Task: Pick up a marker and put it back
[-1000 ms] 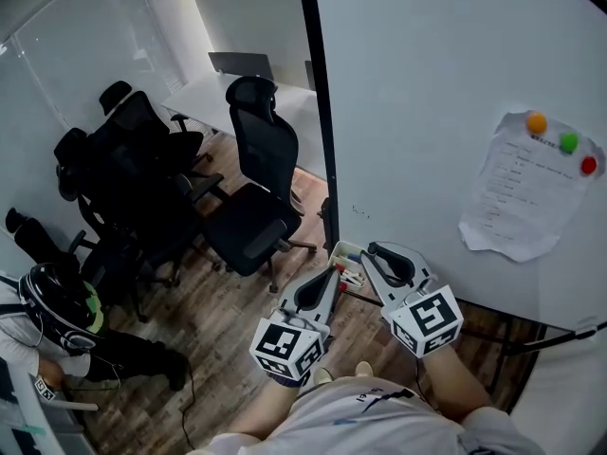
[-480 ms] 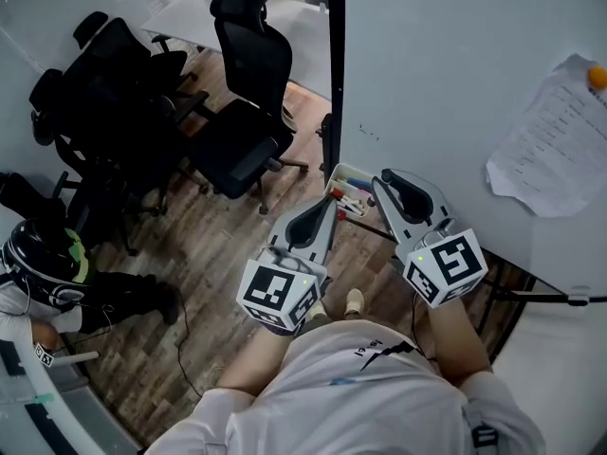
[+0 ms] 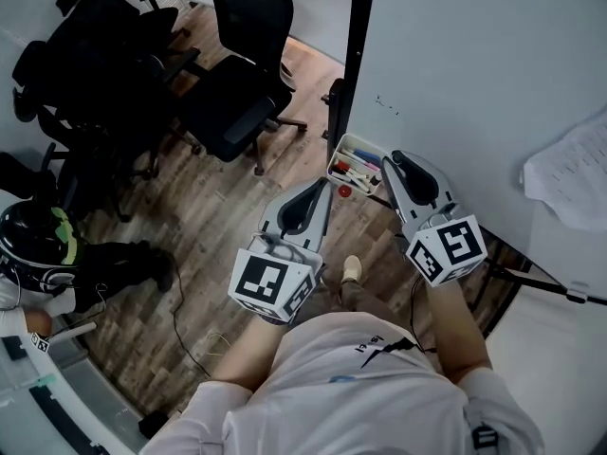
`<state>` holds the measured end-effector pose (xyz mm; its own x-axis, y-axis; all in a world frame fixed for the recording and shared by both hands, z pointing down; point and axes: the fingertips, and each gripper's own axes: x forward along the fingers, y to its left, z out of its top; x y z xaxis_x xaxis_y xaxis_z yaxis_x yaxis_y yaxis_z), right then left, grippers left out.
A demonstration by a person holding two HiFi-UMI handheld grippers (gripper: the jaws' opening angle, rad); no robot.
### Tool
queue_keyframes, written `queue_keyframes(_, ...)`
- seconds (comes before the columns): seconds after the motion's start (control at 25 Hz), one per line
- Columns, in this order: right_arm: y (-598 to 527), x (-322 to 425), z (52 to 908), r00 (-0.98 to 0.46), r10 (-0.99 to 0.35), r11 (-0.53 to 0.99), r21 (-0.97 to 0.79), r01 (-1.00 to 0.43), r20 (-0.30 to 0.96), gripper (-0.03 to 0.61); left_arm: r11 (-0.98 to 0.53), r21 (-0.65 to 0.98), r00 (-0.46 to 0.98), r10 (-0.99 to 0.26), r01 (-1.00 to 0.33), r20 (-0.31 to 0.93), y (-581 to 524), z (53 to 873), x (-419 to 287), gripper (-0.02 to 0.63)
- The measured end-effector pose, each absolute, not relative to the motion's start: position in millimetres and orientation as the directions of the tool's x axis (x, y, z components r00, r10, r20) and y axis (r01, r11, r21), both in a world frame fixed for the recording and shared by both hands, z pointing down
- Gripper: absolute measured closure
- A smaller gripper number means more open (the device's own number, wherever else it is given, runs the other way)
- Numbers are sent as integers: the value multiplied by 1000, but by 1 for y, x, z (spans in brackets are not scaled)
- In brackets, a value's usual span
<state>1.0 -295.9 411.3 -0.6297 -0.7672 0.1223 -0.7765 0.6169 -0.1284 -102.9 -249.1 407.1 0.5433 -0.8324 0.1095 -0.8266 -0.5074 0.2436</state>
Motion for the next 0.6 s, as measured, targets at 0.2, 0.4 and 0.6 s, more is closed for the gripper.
queue_keyframes(0.2, -309, 4, 452, -608, -781, 589, -157, -793, 142, 503, -491, 261, 537, -829, -831, 153, -252, 427, -106, 603)
queue_keyframes(0.4, -314, 3, 489, -599, -780, 581, -149, -800, 180, 502, -475, 271, 530, -827, -837, 188, -254, 440, -106, 603)
queue_keyframes(0.6, -316, 0, 516, -600, -774, 589, -118, -800, 204, 502, -468, 274, 528, -821, -840, 216, -254, 453, -104, 603)
